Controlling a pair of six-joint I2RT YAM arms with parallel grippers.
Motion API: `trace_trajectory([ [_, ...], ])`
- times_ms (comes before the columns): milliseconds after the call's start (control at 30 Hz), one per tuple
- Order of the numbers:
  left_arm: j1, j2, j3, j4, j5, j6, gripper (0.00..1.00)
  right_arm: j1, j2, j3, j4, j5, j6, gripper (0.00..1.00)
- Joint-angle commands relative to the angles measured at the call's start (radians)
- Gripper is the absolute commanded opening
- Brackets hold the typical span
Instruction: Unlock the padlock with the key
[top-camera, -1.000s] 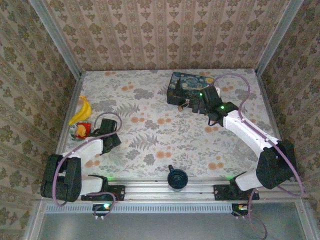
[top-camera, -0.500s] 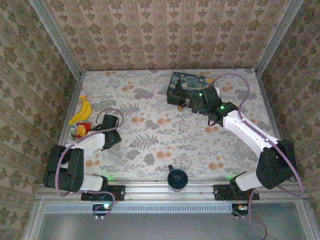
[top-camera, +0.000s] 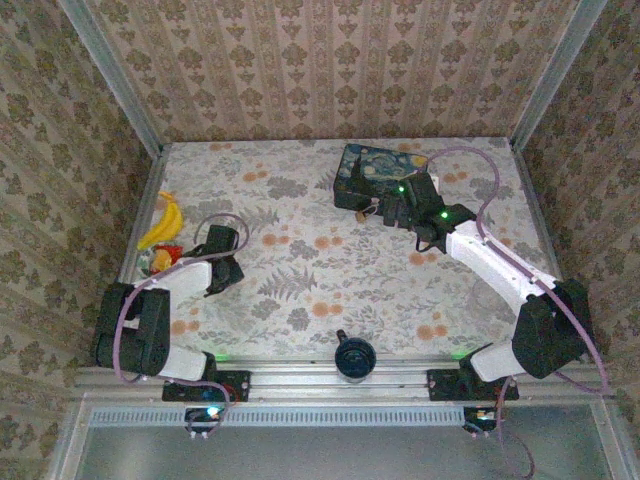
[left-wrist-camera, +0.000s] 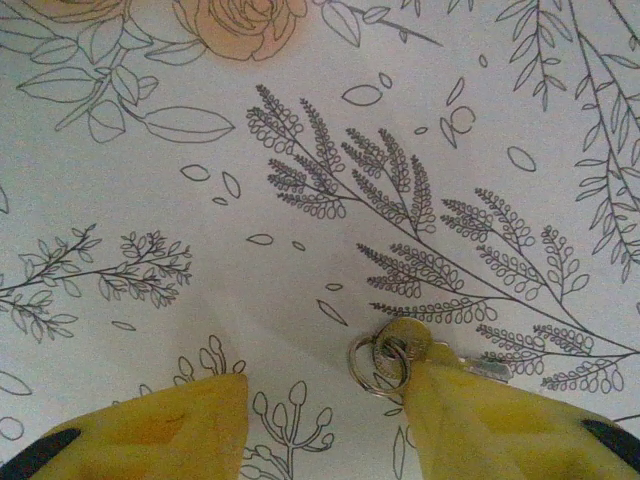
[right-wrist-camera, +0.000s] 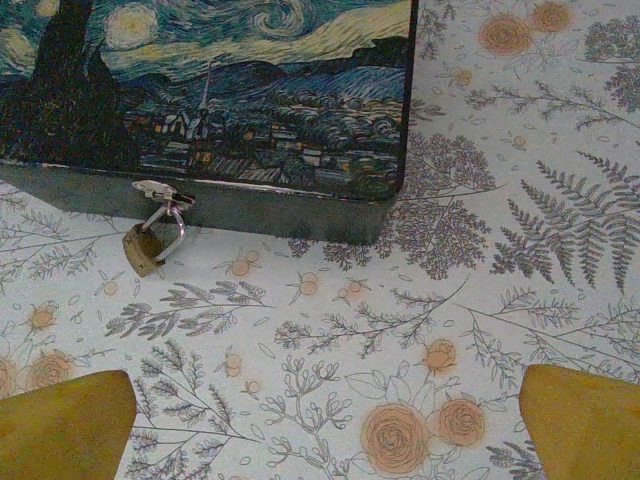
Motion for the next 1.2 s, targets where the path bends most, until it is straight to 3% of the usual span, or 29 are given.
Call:
trace_trajectory([
  [0,-0.019,0.063,-0.001,0.285,0.228,0.000,0.52,0.007,-0.002,0.006,-0.006,-0.007,0.025,1.00],
  [100,-0.018,0.031,-0.006,0.286,0.218,-0.017,0.59,0.007,-0.007,0.000,-0.006,-0.006,0.027,1.00],
  [300,-0.006,-0.020,-0.013,0.285,0.189,-0.068,0.59,0.011,-0.011,-0.007,-0.003,-0.006,0.033,1.00],
  [667,0.019,-0.047,-0.064,0.327,0.124,-0.206,0.53,0.016,-0.011,-0.006,-0.005,-0.008,0.036,1.00],
  [933,0.021,-0.106,-0.065,0.201,0.068,-0.208,0.50,0.016,-0.014,-0.015,-0.002,-0.008,0.037,1.00],
  [1167,0.016,-0.065,-0.069,0.205,0.106,-0.237,0.43,0.017,-0.006,-0.010,-0.001,-0.019,0.039,1.00],
])
